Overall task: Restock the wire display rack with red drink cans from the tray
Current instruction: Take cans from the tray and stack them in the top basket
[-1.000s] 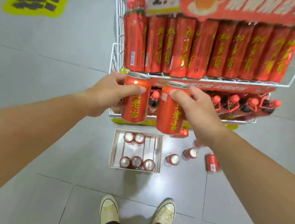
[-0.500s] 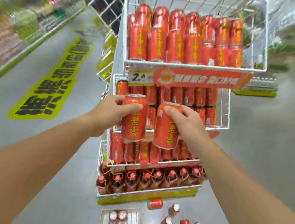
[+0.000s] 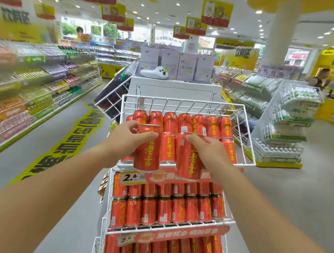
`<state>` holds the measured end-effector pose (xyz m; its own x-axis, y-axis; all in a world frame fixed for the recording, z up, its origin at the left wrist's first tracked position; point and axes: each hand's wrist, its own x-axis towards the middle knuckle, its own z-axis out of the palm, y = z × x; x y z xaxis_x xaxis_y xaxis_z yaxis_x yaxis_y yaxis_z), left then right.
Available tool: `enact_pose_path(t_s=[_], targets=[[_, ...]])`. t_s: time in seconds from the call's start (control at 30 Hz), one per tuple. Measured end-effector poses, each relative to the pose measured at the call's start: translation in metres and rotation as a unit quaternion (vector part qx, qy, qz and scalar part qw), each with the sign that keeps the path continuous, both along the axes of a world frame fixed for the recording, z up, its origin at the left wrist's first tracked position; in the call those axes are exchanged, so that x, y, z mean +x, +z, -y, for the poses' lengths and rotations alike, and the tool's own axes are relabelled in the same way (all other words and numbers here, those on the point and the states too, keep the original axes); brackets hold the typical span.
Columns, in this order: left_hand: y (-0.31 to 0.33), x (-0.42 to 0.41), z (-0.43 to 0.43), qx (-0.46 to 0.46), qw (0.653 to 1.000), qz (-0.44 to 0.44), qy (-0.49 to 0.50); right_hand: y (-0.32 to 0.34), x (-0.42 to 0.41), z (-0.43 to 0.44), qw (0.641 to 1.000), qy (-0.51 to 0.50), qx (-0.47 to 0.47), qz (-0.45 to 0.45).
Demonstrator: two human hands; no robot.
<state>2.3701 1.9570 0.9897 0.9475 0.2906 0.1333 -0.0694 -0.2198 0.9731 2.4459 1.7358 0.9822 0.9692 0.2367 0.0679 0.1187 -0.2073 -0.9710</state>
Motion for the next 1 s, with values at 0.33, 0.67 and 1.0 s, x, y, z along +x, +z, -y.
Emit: enact_pose_path(t_s=[0.33,0.67,1.0], targets=[[0.018,0.135,0.08,0.027,1.0,-0.005,0.011,0.014,0.155,0.06,0.998,0.006,-0.055,0.015],[-0.015,0.221,0.106,0.201,0.977,-0.058,0.036,-0.039,0.247,0.088,0.995,0.014,-0.098,-0.001],[-0.034,0.254,0.103,0.39,0.915,-0.102,0.005,-0.072,0.27,0.077,0.994,0.029,-0.094,-0.038]])
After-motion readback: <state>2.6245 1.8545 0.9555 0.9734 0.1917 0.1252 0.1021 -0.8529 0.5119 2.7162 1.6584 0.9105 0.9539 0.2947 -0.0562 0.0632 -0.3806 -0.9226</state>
